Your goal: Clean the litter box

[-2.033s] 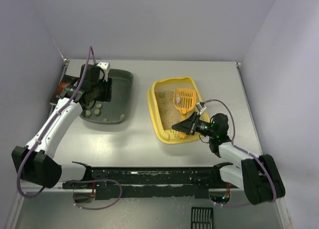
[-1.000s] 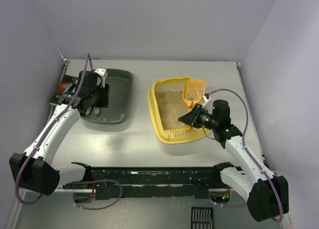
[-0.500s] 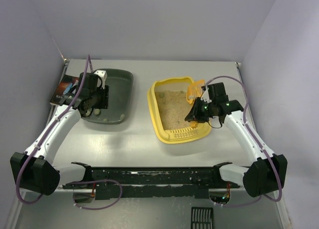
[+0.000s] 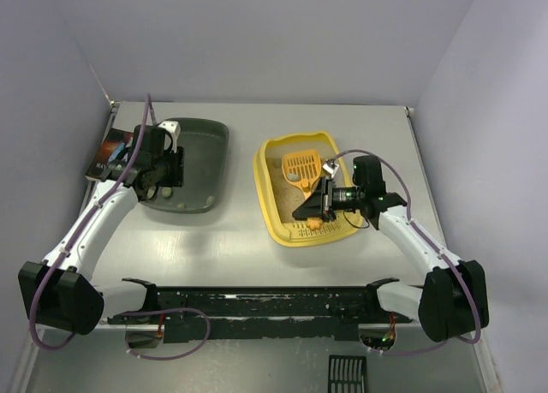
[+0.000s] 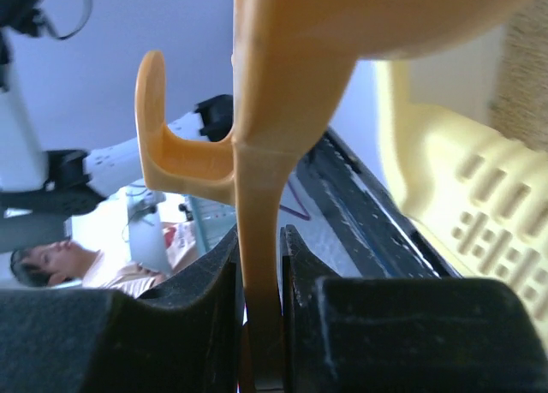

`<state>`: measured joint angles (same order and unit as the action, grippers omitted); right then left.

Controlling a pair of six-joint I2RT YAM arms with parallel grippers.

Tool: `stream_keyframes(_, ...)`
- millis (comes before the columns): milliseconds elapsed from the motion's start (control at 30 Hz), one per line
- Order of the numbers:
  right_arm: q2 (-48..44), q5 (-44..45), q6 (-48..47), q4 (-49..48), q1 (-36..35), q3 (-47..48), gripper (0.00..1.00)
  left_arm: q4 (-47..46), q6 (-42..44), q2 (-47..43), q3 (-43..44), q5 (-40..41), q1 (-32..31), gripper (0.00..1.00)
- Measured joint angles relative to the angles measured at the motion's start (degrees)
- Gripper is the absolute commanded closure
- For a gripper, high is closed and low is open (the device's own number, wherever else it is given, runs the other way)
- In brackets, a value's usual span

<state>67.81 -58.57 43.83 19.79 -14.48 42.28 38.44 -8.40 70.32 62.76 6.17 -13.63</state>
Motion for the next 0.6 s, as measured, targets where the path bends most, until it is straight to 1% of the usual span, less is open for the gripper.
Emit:
stream_keyframes(100, -0.9, -4.6, 6.7, -10.5, 0.0, -2.6, 1.00, 0.0, 0.0, 0.0, -0.3, -0.2, 0.3, 0.42)
stream_keyframes(200, -1.7, -7.9, 16.0, -24.9, 0.0, -6.6, 1.00, 0.0, 0.0, 0.0, -0.3, -0.4, 0.5, 0.42)
stream_keyframes(233, -1.8, -8.8, 21.2, -33.0, 0.0, -8.9, 1.00, 0.0, 0.0, 0.0, -0.3, -0.5, 0.5, 0.42)
stream_keyframes(333, -1.1, -10.0, 34.4, -52.0, 0.0, -13.1, 1.00, 0.0, 0.0, 0.1, -0.3, -0.7, 0.8, 0.43)
stream_keyframes(367, -0.1, -10.3, 40.0, -60.3, 0.0, -14.2, 1.00, 0.0, -0.1, 0.1, -0.3, -0.8, 0.9, 0.43)
stream_keyframes(467, 3.7, -10.3, 52.1, -78.6, 0.0, -15.5, 1.00, 0.0, -0.2, 0.1, -0.3, -1.0, 1.1, 0.42)
stream_keyframes(533, 6.2, -10.0, 58.9, -88.5, -0.1, -16.3, 1.00, 0.0, -0.2, 0.1, -0.3, -1.0, 1.2, 0.41)
stream_keyframes(600, 8.0, -9.6, 64.1, -96.1, -0.1, -17.2, 1.00, 0.0, -0.2, 0.0, -0.3, -1.1, 1.4, 0.41)
